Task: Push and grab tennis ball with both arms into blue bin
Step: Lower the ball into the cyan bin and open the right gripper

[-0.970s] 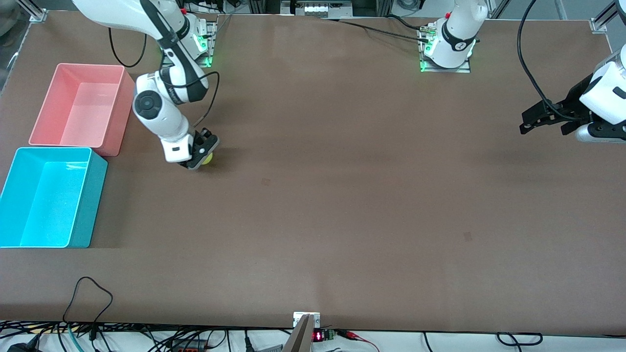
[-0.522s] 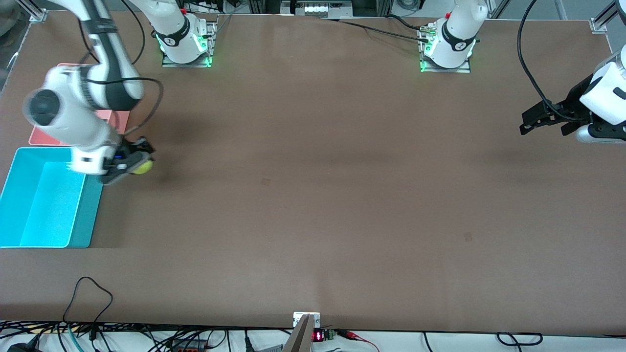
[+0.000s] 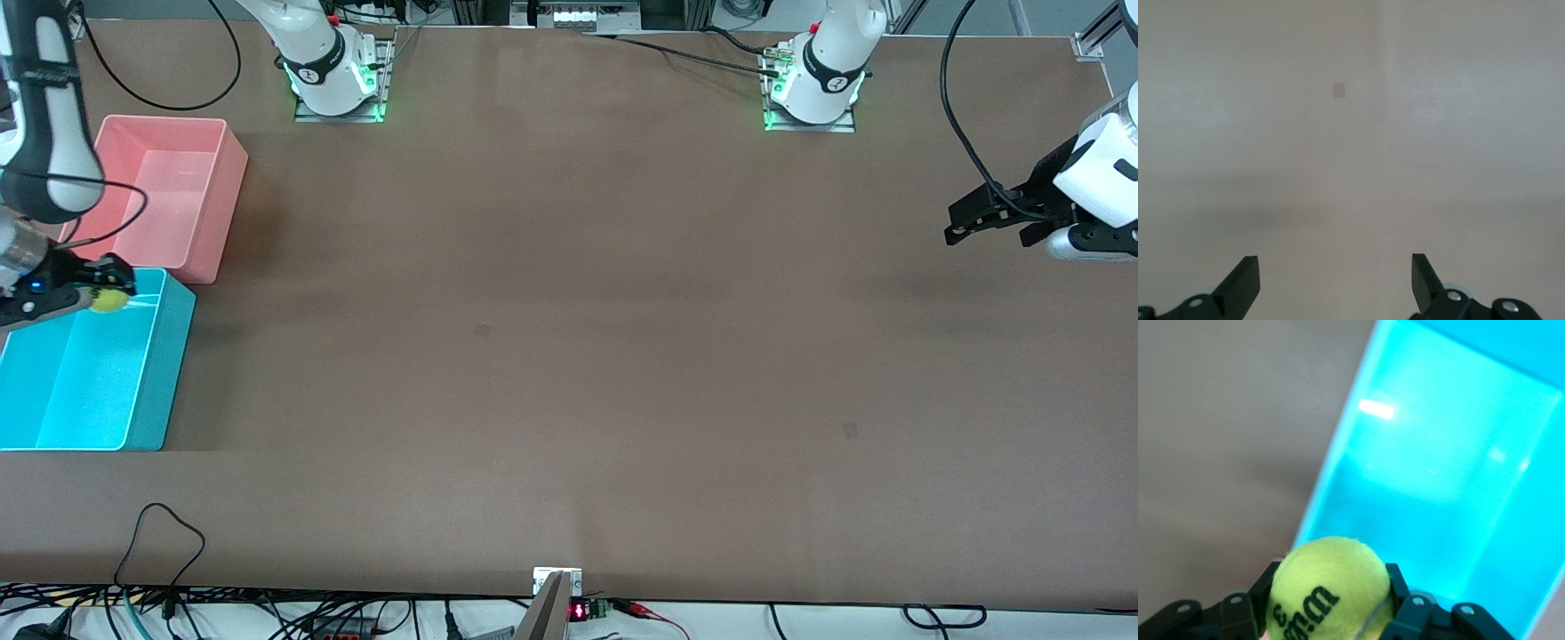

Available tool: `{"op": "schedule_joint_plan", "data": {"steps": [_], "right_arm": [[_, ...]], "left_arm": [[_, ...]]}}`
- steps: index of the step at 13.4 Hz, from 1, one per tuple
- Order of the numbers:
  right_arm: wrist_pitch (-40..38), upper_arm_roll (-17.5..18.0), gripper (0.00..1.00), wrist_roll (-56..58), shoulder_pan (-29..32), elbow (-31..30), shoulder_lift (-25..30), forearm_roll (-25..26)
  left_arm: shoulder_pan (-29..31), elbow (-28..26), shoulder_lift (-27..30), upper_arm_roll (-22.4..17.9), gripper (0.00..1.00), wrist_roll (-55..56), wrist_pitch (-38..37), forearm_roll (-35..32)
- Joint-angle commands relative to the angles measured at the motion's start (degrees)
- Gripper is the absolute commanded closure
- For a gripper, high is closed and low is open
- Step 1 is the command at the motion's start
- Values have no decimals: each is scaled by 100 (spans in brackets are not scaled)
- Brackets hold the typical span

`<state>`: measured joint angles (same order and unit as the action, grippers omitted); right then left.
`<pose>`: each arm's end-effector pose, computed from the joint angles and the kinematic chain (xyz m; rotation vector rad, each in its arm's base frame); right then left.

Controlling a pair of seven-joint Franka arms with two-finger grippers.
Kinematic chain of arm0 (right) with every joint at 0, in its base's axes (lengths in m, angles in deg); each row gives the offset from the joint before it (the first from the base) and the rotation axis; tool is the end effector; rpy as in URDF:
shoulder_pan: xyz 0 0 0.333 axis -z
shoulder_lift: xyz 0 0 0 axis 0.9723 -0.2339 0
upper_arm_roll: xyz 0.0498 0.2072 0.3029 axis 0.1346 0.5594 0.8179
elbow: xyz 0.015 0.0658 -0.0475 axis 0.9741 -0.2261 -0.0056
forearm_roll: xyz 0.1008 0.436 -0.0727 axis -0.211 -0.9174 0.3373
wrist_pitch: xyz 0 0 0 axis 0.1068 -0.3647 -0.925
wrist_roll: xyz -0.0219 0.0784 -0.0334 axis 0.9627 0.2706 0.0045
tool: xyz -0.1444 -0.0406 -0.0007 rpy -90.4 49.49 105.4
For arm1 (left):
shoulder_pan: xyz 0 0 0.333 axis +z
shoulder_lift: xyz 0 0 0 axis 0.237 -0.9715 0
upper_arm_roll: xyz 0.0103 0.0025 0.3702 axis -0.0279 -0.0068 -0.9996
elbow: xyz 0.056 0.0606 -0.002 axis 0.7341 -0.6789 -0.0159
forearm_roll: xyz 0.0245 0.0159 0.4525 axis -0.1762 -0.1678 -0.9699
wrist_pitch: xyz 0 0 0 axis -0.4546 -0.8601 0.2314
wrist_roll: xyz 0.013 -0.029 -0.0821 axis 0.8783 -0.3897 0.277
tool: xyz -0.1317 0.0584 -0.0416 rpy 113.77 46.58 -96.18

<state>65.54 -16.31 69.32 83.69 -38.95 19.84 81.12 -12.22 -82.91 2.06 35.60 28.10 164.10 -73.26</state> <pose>0.6127 -0.2573 0.3098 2.9990 0.5585 -0.0719 0.6191 -0.0124 0.5958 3.0989 0.0214 -0.0035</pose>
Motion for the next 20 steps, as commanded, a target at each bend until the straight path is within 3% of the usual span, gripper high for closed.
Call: {"op": "schedule_joint_plan", "data": {"steps": [1, 8, 9, 12, 14, 15, 20], "right_arm": [[-127, -165, 100, 99, 69, 333, -553, -33], [733, -183, 97, 178, 430, 306, -1486, 11], [751, -183, 91, 187, 438, 315, -1530, 11], [795, -174, 56, 169, 438, 315, -1662, -50], [796, -174, 10, 161, 438, 315, -1680, -68], [796, -174, 0, 161, 438, 315, -1680, -68], [700, -96, 0, 160, 368, 525, -1444, -59]], "left_arm": [[10, 155, -68, 22, 0, 43, -51, -106], [-219, 155, -77, -189, 0, 52, -51, -106], [-184, 155, -85, -180, 0, 52, -51, -106], [-166, 155, -85, -180, 0, 43, -60, -106], [-166, 146, -59, -171, 0, 35, -121, -106], [-166, 146, -59, -171, 0, 17, -174, -106], [-157, 146, -77, -180, 0, -9, -183, -106]]}}
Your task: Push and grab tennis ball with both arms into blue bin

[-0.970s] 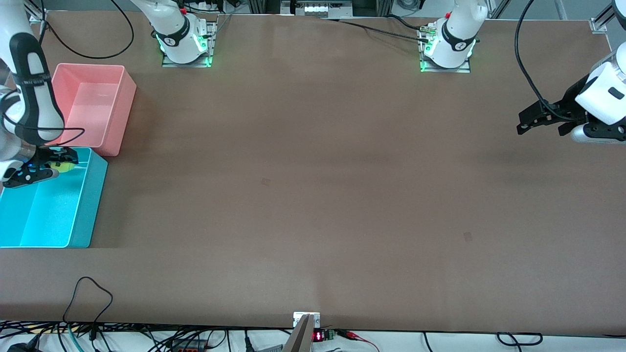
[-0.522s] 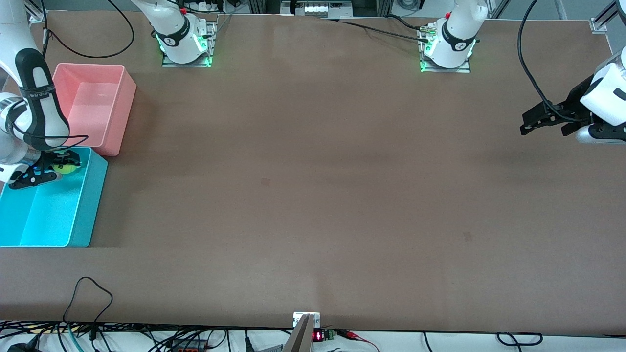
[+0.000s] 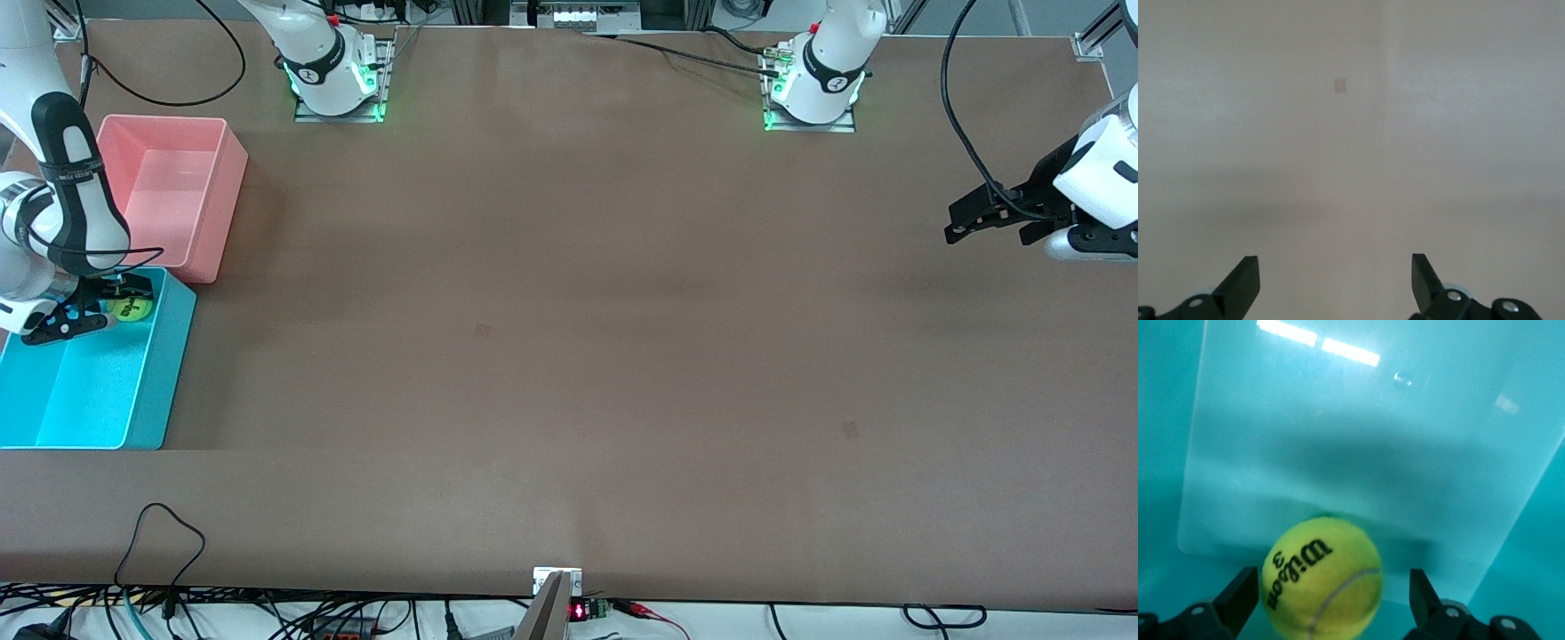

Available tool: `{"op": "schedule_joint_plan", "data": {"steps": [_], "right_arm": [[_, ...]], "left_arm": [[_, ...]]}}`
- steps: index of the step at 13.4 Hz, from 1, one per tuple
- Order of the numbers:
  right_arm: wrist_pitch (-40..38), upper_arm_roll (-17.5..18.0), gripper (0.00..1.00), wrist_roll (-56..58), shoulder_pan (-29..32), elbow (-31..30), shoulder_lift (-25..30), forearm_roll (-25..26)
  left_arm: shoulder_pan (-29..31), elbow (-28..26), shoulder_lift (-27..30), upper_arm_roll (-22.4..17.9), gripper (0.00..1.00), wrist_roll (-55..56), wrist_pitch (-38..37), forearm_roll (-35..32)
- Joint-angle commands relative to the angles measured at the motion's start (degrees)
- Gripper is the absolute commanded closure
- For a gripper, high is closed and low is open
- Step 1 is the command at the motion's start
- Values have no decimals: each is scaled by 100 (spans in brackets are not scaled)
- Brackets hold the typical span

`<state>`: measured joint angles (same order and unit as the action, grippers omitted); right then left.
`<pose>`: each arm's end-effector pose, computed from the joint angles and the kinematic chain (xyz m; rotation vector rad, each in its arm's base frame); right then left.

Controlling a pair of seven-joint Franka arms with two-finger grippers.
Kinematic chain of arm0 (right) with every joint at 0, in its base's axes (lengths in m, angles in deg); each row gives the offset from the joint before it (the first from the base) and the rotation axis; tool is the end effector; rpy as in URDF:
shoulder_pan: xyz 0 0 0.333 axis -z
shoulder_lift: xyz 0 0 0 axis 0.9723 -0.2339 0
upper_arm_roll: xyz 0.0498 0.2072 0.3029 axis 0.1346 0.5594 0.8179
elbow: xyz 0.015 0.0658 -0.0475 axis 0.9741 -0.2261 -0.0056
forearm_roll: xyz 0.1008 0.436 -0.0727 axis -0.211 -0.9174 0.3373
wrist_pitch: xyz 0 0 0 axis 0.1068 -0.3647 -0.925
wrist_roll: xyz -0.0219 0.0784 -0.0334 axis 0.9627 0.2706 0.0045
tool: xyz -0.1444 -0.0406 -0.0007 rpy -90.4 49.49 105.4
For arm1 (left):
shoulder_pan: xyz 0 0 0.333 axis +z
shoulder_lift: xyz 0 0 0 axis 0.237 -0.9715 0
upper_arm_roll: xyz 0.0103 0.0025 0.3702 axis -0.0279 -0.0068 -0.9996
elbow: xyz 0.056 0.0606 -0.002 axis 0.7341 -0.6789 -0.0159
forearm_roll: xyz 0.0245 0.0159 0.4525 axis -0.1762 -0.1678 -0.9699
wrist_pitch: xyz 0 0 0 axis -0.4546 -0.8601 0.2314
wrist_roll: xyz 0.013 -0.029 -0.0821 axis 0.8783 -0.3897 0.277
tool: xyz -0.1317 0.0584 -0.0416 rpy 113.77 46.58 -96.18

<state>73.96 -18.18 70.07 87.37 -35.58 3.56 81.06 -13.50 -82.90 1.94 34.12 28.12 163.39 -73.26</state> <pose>0.6029 -0.3258 0.1668 2.9774 0.4769 -0.2313 0.6178 -0.0102 0.5935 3.0987 0.0270 -0.0255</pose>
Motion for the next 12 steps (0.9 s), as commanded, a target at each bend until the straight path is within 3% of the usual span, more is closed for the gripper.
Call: {"op": "schedule_joint_plan", "data": {"steps": [1, 4, 9, 12], "right_arm": [[-247, 231, 0, 77, 0, 207, 412, -62], [-1009, 461, 0, 42, -131, 565, 1089, -62], [-3224, 566, 0, -614, -877, 1480, 2162, -62], [-4612, 1241, 0, -2045, -914, 2138, 2506, -62]], "left_arm": [[-13, 145, -73, -32, 0, -11, -111, -97], [-21, 145, -38, 38, 0, -2, -129, -44], [-13, 136, -21, 38, 0, -2, -173, -44], [-13, 154, -29, 38, 0, -2, -155, -44]]}}
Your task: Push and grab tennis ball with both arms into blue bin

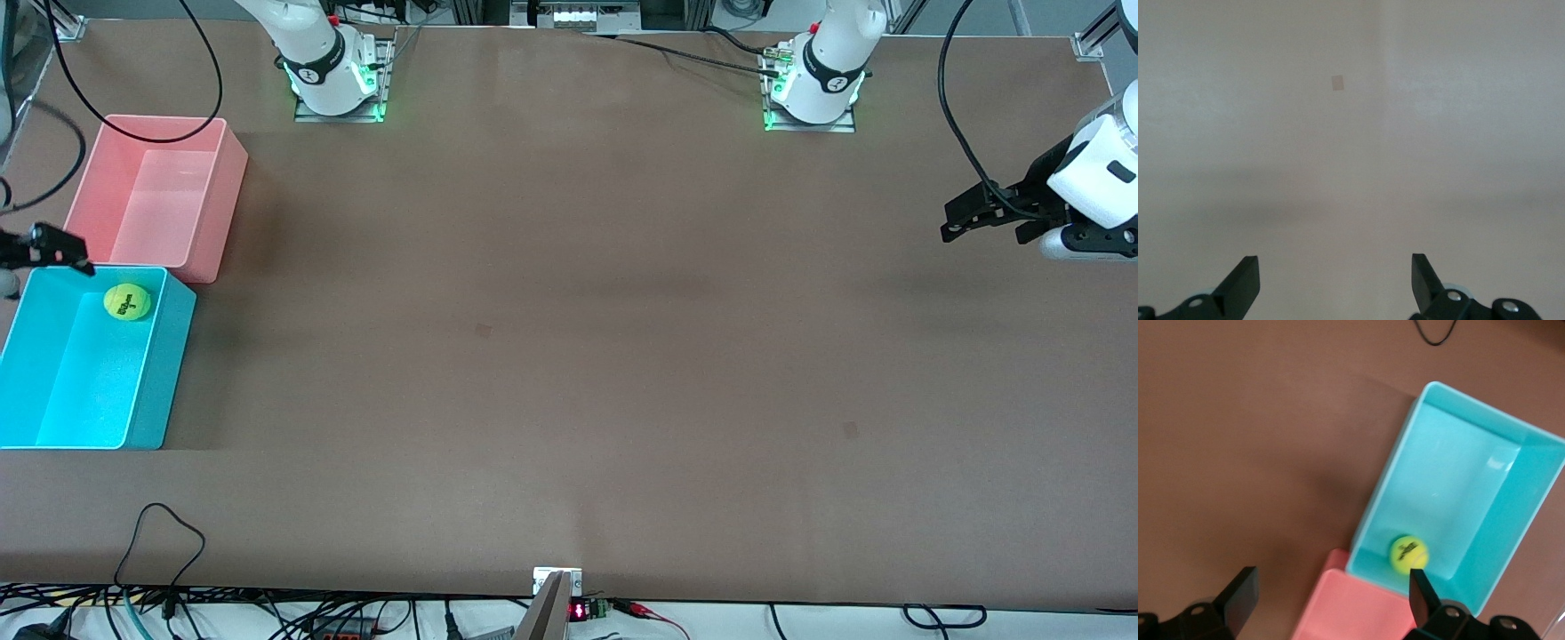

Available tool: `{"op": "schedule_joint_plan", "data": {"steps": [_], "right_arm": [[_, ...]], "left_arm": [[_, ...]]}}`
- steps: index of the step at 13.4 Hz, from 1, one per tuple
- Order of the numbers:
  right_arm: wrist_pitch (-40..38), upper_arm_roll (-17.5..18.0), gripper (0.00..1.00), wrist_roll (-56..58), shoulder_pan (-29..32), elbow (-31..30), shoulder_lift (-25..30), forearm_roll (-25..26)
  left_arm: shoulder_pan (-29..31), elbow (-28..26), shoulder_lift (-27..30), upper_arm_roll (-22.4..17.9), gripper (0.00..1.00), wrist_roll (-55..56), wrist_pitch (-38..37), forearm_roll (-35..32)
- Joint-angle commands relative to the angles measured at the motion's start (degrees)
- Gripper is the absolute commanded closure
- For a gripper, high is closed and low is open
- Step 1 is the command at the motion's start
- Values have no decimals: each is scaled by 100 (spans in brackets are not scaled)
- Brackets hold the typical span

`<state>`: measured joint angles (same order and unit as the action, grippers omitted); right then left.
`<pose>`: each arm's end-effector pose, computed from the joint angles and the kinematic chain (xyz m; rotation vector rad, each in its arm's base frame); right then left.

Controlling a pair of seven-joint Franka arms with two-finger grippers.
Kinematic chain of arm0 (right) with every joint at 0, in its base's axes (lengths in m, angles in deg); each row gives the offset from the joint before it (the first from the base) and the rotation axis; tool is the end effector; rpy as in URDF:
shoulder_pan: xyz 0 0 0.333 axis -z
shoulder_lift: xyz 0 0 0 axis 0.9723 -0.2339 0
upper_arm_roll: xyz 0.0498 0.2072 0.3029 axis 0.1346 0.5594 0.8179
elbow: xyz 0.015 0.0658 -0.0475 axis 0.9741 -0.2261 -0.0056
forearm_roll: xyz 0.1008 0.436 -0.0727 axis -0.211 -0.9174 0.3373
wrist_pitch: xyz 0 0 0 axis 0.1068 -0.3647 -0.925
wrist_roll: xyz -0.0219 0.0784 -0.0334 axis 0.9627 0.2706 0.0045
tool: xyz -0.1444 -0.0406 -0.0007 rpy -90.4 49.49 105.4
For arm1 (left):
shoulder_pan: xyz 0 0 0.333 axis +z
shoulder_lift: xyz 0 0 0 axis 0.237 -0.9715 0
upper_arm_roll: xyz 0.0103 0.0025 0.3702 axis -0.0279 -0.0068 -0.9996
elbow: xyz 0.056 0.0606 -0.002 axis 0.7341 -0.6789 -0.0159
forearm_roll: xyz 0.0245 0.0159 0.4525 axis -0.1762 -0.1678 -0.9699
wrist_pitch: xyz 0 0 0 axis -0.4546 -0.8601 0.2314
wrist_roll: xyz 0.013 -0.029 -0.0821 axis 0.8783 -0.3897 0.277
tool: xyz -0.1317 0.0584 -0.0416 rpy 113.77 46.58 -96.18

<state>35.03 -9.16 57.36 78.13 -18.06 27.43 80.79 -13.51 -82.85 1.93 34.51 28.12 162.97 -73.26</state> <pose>0.6565 -0.1181 0.5381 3.0552 0.5469 -0.0778 0.6168 -0.0145 0.5932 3.0988 0.0160 -0.0360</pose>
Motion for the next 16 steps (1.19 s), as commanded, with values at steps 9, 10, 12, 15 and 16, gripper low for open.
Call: {"op": "schedule_joint_plan", "data": {"steps": [9, 10, 12, 15, 16], "right_arm": [[-1664, 807, 0, -1746, 10, 934, 269, -141], [-1699, 807, 0, -1755, 10, 864, 295, -141], [-1665, 798, 0, -1790, -16, 540, 488, -123], [-1638, 798, 0, -1992, -25, 388, 542, -71], [-1638, 798, 0, -1992, -25, 388, 542, -71]], "left_arm": [[-11, 149, -45, 0, 0, 7, -70, -36], [-11, 149, -45, 0, 0, -2, -61, -36], [-11, 149, -45, 0, 0, -2, -61, -36], [-11, 149, -45, 0, 0, 7, -61, -36], [-11, 149, -45, 0, 0, -2, -61, -36]]}}
